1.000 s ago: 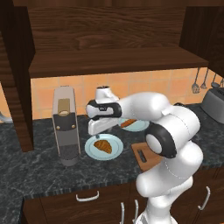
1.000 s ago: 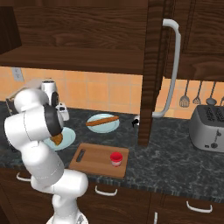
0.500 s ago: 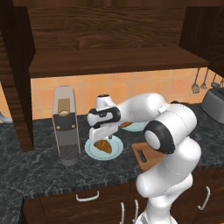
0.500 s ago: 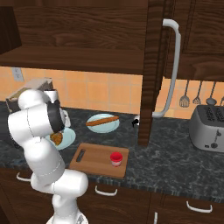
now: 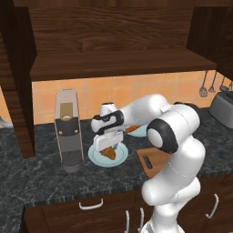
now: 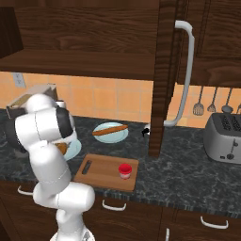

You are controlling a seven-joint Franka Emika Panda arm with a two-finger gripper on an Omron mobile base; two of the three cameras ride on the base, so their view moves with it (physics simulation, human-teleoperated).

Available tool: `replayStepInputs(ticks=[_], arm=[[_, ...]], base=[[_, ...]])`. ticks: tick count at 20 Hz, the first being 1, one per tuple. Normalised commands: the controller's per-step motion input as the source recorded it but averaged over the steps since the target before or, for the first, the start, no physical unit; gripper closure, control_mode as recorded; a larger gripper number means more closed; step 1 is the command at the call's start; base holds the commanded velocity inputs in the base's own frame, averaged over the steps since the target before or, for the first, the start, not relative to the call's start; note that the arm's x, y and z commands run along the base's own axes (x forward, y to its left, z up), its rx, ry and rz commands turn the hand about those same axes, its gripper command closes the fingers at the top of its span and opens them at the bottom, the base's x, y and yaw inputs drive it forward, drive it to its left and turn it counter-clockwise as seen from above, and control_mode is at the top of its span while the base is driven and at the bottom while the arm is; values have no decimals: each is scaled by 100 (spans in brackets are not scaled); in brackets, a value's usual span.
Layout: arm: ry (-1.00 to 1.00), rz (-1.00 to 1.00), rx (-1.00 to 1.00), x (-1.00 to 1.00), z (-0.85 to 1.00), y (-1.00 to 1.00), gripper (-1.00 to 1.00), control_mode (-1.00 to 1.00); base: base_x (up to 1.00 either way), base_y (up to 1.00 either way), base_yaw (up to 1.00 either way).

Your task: From the different types of pastries on the counter, select a croissant and place it on the cutting board. Then retrieve a jar of jam from the cabinet and place it alongside the croissant on the cutting board.

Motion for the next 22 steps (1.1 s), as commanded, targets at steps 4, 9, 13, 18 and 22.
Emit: replayStepInputs(ticks=[4,9,13,18,22], arm=[[9,0,0,0,-36,1,100,-100],[0,0,0,-8,7,0,100,-100],[1,-4,-7,-3,52,0,100,-100],[0,-9,-4,-26,22,-13,100,-100],[-4,-11,-1,-34,0,-59,100,-100]], base=[[0,0,0],[0,0,0],[0,0,0],[0,0,0],[0,0,0]])
